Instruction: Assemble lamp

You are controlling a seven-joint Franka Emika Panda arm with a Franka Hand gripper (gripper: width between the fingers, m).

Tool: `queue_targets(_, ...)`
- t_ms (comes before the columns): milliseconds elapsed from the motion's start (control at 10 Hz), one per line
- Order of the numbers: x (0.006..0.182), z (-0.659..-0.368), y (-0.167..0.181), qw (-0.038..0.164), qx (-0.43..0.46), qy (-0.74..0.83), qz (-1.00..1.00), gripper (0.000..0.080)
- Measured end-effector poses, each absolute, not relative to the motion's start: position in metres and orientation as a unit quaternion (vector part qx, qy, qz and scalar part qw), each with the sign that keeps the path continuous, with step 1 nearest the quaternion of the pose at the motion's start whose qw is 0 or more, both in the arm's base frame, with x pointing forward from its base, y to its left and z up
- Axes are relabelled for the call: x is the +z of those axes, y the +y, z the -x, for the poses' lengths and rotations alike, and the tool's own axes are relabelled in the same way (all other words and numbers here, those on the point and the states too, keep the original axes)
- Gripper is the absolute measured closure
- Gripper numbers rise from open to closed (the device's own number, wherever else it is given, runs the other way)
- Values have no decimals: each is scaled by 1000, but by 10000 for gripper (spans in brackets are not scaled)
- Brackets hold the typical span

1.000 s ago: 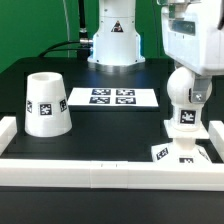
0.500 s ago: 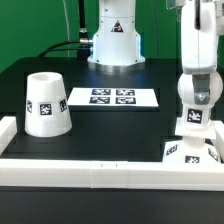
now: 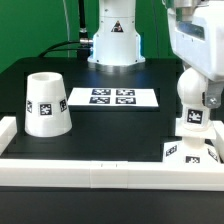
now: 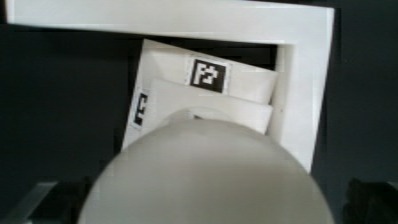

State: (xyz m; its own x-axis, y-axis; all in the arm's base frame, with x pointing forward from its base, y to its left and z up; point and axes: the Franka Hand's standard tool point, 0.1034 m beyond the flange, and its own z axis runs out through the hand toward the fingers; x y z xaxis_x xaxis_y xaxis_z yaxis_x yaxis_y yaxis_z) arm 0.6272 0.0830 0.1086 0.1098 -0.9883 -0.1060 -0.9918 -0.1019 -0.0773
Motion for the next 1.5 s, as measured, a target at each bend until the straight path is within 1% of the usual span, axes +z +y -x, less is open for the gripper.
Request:
queue_targets(200, 108, -627, 83, 65, 10, 622, 780, 100)
queue_targets(300, 109, -626, 85, 61, 10, 604, 795, 100)
queue_targets(500, 116, -627, 99, 47, -3, 525, 850, 100)
queue_targets(700, 123, -624, 100, 56, -26, 442, 895, 100)
queue_targets(800, 125, -618, 96, 62, -41, 423, 903, 100)
queue_targets(900, 124, -611, 95, 61, -38, 423, 903, 100)
queue_targets(1300, 122, -612, 95, 60, -38, 423, 903, 100)
queue_targets(1400, 122, -611, 96, 56, -36, 408, 911, 100)
queue_targets(1500, 123, -602, 98, 31, -21, 336, 941, 100)
